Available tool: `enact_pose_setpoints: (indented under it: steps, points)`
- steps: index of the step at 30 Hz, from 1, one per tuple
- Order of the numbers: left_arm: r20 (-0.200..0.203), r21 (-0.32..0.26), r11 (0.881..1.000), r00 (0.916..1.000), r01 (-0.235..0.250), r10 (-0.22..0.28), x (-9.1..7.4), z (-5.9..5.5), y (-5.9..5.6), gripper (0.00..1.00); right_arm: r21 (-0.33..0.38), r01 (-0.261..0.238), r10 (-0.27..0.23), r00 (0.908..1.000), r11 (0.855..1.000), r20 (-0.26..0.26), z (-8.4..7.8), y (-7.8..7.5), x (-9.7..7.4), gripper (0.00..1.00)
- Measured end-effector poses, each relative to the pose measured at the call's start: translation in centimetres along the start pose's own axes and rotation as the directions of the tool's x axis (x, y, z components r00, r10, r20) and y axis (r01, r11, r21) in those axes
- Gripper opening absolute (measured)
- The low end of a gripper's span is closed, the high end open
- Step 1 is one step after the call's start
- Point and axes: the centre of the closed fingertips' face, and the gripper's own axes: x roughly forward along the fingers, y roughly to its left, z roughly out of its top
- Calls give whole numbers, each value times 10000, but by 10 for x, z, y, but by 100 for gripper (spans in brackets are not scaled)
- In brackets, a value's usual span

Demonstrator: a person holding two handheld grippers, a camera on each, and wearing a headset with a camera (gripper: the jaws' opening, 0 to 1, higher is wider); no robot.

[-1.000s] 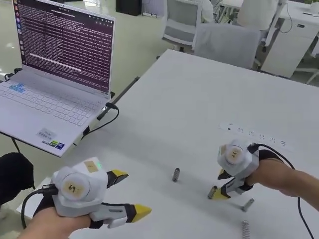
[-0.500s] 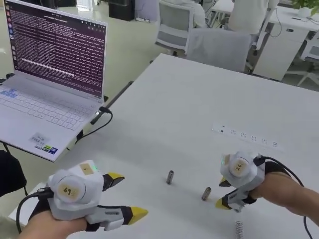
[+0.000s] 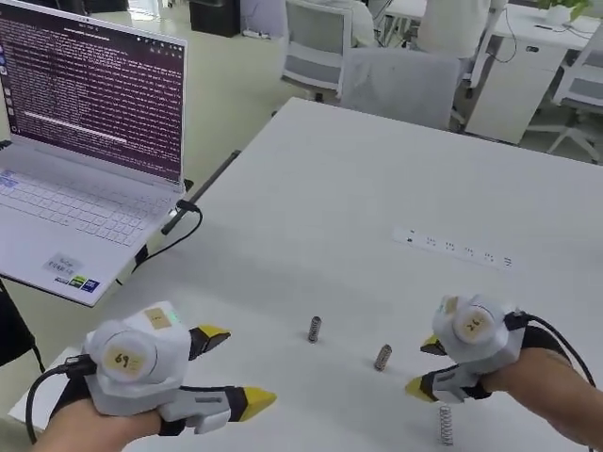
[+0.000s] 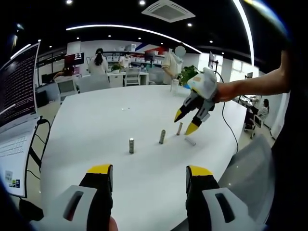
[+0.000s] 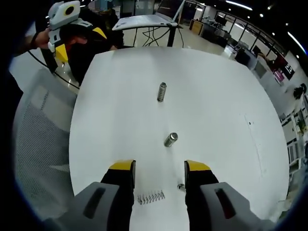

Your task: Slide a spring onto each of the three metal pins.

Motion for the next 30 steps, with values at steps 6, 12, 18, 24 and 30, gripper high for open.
enact_pose_setpoints:
  steps: [6, 12, 18, 24, 30]
  points:
    - [-26, -1, 9999, 9999, 102, -102, 3, 0, -5, 57, 645, 155, -169, 9996, 9978, 208, -12, 8, -4, 40]
    - [-52, 1, 9999, 9998, 173, -173, 6, 0, -8, 57, 1761, 324, -504, 9938, 9838, 987, -13, 12, -16, 41]
    - [-41, 20, 9997, 9997, 244, -244, 10, 2, -11, 57, 2633, 337, -776, 9843, 9641, 1583, -17, 16, -26, 43]
    - [-37, 25, 9994, 9993, 359, -359, 15, 3, -14, 57, 3512, 311, -1139, 9693, 9358, 2177, -20, 20, -38, 46]
    - [6, 15, 9990, 9990, 455, -455, 19, 6, -18, 57, 4246, 493, -1764, 9478, 9041, 2655, -29, 26, -55, 50]
